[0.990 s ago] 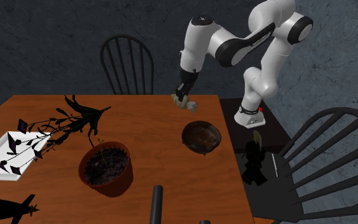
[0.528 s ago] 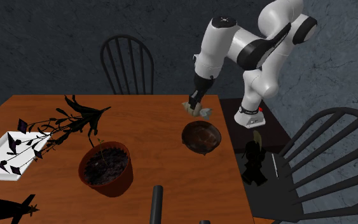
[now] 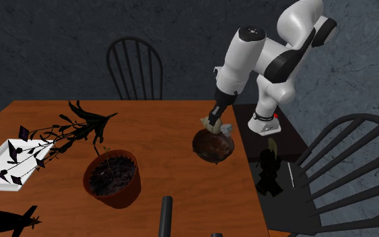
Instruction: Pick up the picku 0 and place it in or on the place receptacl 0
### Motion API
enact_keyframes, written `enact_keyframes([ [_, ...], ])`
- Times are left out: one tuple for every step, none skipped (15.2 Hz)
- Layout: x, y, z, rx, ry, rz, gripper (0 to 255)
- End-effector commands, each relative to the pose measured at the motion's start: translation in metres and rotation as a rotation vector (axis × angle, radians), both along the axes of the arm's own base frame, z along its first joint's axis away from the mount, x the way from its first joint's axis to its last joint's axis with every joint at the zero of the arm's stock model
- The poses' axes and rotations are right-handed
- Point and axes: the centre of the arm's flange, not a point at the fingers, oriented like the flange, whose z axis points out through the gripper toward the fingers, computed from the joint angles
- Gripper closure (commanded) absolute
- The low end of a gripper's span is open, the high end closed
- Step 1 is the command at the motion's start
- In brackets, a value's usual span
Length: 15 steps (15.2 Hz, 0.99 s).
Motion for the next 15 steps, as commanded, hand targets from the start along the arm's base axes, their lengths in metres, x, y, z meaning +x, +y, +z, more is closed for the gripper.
enact_keyframes([
  [-0.001, 0.000, -0.010, 0.000, 0.000, 0.000, 255],
  [-0.001, 0.000, -0.015, 0.000, 0.000, 0.000, 255],
  [-0.001, 0.000, -0.020, 0.000, 0.000, 0.000, 255],
  [-0.001, 0.000, -0.026, 0.000, 0.000, 0.000, 255],
  [-0.001, 0.000, -0.031, 0.000, 0.000, 0.000, 255],
  [-0.001, 0.000, -0.036, 0.000, 0.000, 0.000, 255],
  [-0.001, 0.000, -0.041, 0.000, 0.000, 0.000, 255],
  [-0.001, 0.000, -0.047, 0.000, 0.000, 0.000, 255],
  [-0.001, 0.000, -0.052, 0.000, 0.000, 0.000, 255],
  [-0.001, 0.000, -0.057, 0.000, 0.000, 0.000, 255],
  [-0.001, 0.000, -0.063, 0.000, 0.000, 0.000, 255],
  [-0.001, 0.000, -0.068, 0.000, 0.000, 0.000, 255],
  [-0.001, 0.000, -0.074, 0.000, 0.000, 0.000, 255],
  [-0.001, 0.000, -0.074, 0.000, 0.000, 0.000, 255],
  [-0.001, 0.000, -0.074, 0.000, 0.000, 0.000, 255],
])
